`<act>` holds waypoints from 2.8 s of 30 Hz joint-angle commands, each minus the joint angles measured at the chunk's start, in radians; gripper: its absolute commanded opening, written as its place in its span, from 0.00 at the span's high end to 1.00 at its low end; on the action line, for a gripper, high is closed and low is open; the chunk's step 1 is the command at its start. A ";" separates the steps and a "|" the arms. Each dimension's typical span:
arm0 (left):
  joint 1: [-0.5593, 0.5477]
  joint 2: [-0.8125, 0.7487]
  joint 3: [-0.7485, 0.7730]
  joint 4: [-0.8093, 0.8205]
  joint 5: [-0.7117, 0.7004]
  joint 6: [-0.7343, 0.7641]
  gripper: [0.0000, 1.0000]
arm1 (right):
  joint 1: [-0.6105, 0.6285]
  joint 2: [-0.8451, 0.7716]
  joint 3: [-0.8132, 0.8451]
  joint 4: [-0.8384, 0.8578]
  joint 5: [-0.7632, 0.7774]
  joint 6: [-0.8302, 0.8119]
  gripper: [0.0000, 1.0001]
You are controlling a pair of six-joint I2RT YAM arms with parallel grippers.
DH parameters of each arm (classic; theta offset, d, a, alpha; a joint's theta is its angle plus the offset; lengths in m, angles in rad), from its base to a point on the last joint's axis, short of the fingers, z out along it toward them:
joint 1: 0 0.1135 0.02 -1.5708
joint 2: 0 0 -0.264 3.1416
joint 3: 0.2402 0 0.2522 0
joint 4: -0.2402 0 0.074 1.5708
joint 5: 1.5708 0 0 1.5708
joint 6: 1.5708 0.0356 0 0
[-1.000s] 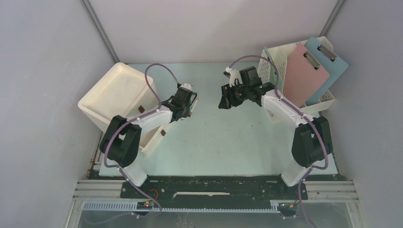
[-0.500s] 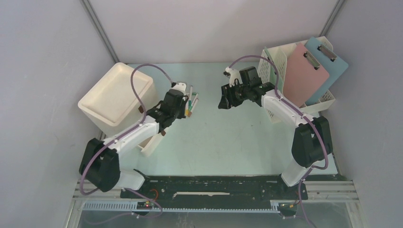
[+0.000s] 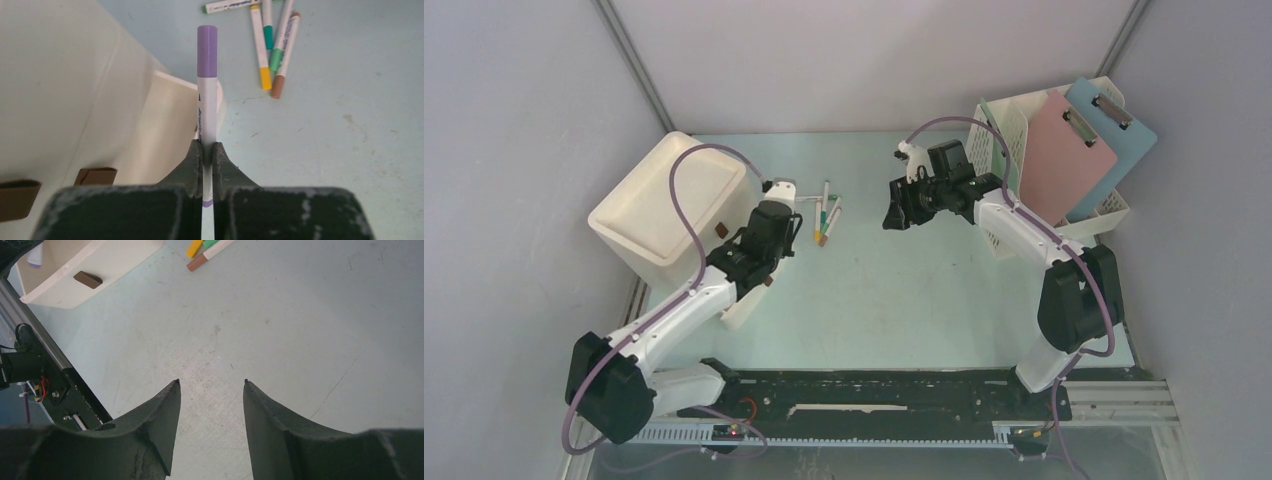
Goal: Organize the desk
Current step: Pick up the stationery from the center of the board, then place the stationery in the drawer, then pick up the stationery from the center of the board.
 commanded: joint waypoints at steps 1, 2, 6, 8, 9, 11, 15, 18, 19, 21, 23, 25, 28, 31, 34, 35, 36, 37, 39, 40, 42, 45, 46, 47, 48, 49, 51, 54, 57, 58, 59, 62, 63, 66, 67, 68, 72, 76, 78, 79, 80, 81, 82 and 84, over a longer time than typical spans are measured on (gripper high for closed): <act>0.007 -0.068 -0.024 -0.012 -0.086 0.029 1.00 | -0.005 -0.017 0.004 0.022 -0.012 0.018 0.43; 0.010 -0.077 -0.031 -0.013 -0.091 0.028 1.00 | -0.005 -0.017 0.003 0.022 -0.012 0.017 0.43; 0.025 -0.094 -0.052 -0.017 -0.108 0.016 1.00 | -0.004 -0.019 0.003 0.022 -0.014 0.020 0.43; 0.033 -0.097 -0.063 -0.021 -0.113 0.004 1.00 | -0.004 -0.020 0.003 0.022 -0.014 0.020 0.43; 0.037 -0.098 -0.069 -0.023 -0.116 -0.001 1.00 | -0.004 -0.021 0.003 0.022 -0.014 0.021 0.43; 0.045 -0.101 -0.078 -0.029 -0.123 -0.012 1.00 | -0.004 -0.022 0.003 0.021 -0.015 0.021 0.43; 0.062 -0.098 -0.086 -0.040 -0.139 -0.026 1.00 | -0.004 -0.022 0.003 0.020 -0.016 0.022 0.43; 0.076 -0.079 -0.088 -0.039 -0.140 -0.031 1.00 | -0.004 -0.028 0.002 0.019 -0.019 0.019 0.43; 0.082 -0.068 -0.086 -0.039 -0.140 -0.034 1.00 | -0.004 -0.032 0.003 0.019 -0.018 0.017 0.43; 0.092 -0.047 -0.087 -0.036 -0.141 -0.039 0.99 | -0.005 -0.042 0.003 0.017 -0.023 0.013 0.43; 0.103 -0.023 -0.084 -0.036 -0.141 -0.041 0.98 | -0.006 -0.054 0.002 0.015 -0.035 0.010 0.43; 0.109 -0.005 -0.082 -0.030 -0.153 -0.041 0.95 | -0.007 -0.062 0.002 0.013 -0.042 0.008 0.43; 0.116 0.018 -0.080 -0.033 -0.165 -0.051 0.84 | -0.014 -0.069 0.002 0.013 -0.052 0.008 0.43; 0.117 0.027 -0.077 -0.041 -0.163 -0.059 0.71 | -0.021 -0.076 0.002 0.010 -0.064 0.008 0.42; 0.117 0.027 -0.060 -0.061 -0.152 -0.070 0.55 | -0.031 -0.093 0.004 0.010 -0.067 0.003 0.42; 0.117 0.022 -0.053 -0.067 -0.145 -0.073 0.50 | -0.034 -0.100 0.003 0.008 -0.070 0.000 0.42; 0.117 0.016 -0.046 -0.074 -0.138 -0.080 0.45 | -0.039 -0.109 0.003 0.007 -0.076 -0.003 0.42; 0.117 0.006 -0.039 -0.081 -0.129 -0.086 0.41 | -0.043 -0.114 0.004 0.005 -0.086 -0.006 0.42; 0.117 -0.018 -0.023 -0.102 -0.104 -0.094 0.33 | -0.052 -0.125 0.004 0.002 -0.111 -0.015 0.42; 0.117 -0.031 -0.013 -0.114 -0.091 -0.097 0.30 | -0.055 -0.129 0.003 0.000 -0.124 -0.016 0.42; 0.117 -0.060 0.008 -0.147 -0.055 -0.104 0.25 | -0.059 -0.134 0.002 -0.006 -0.162 -0.028 0.42; 0.117 -0.108 0.041 -0.182 0.006 -0.102 0.19 | -0.059 -0.144 0.003 -0.018 -0.216 -0.066 0.40; 0.117 -0.125 0.051 -0.192 0.023 -0.098 0.17 | -0.060 -0.149 0.003 -0.023 -0.231 -0.075 0.40; 0.117 -0.141 0.062 -0.198 0.043 -0.088 0.16 | -0.060 -0.154 0.003 -0.025 -0.239 -0.083 0.40; 0.117 -0.157 0.071 -0.199 0.069 -0.073 0.13 | -0.060 -0.156 0.003 -0.027 -0.242 -0.089 0.40; 0.117 -0.171 0.078 -0.199 0.106 -0.057 0.11 | -0.061 -0.163 0.002 -0.028 -0.243 -0.095 0.40; 0.117 -0.196 0.084 -0.193 0.159 -0.024 0.04 | -0.062 -0.173 0.002 -0.030 -0.244 -0.106 0.39; 0.117 -0.212 0.088 -0.189 0.224 0.025 0.00 | -0.069 -0.188 0.003 -0.033 -0.245 -0.126 0.39; 0.118 -0.217 0.059 -0.153 0.254 0.078 0.00 | -0.071 -0.199 0.003 -0.035 -0.226 -0.154 0.39; 0.122 -0.220 0.046 -0.131 0.266 0.086 0.00 | -0.073 -0.205 0.003 -0.035 -0.217 -0.160 0.39; 0.127 -0.226 0.034 -0.122 0.292 0.086 0.00 | -0.073 -0.211 0.003 -0.035 -0.205 -0.172 0.39; 0.137 -0.261 0.030 -0.138 0.364 0.131 0.00 | -0.073 -0.233 0.004 -0.034 -0.164 -0.211 0.38; 0.137 -0.285 0.000 -0.119 0.336 0.136 0.00 | -0.073 -0.240 0.003 -0.032 -0.150 -0.225 0.38; 0.139 -0.332 -0.026 -0.114 0.334 0.130 0.00 | -0.073 -0.251 0.003 -0.014 -0.112 -0.256 0.38; 0.140 -0.343 -0.025 -0.116 0.354 0.131 0.00 | -0.072 -0.249 0.003 -0.003 -0.108 -0.263 0.37; 0.140 -0.351 -0.025 -0.116 0.363 0.131 0.00 | -0.073 -0.244 0.003 0.011 -0.113 -0.270 0.37; 0.140 -0.358 -0.031 -0.115 0.379 0.121 0.00 | -0.073 -0.180 0.003 0.100 -0.162 -0.282 0.27; 0.139 -0.334 -0.020 -0.129 0.395 0.117 0.00 | -0.059 -0.047 0.072 0.127 -0.166 -0.205 0.29; 0.140 -0.338 -0.022 -0.129 0.394 0.113 0.00 | -0.024 0.039 0.153 0.085 -0.121 -0.190 0.30; 0.140 -0.345 -0.022 -0.128 0.399 0.113 0.00 | 0.006 0.077 0.189 0.068 -0.076 -0.183 0.30; 0.140 -0.351 -0.024 -0.126 0.401 0.112 0.00 | 0.028 0.109 0.220 0.057 -0.044 -0.171 0.30; 0.140 -0.358 -0.025 -0.124 0.401 0.112 0.00 | 0.050 0.143 0.248 0.054 -0.005 -0.147 0.31; 0.140 -0.364 -0.026 -0.123 0.399 0.112 0.00 | 0.069 0.184 0.269 0.065 0.038 -0.107 0.32; 0.140 -0.376 -0.026 -0.121 0.393 0.112 0.00 | 0.107 0.236 0.306 0.084 0.139 -0.005 0.34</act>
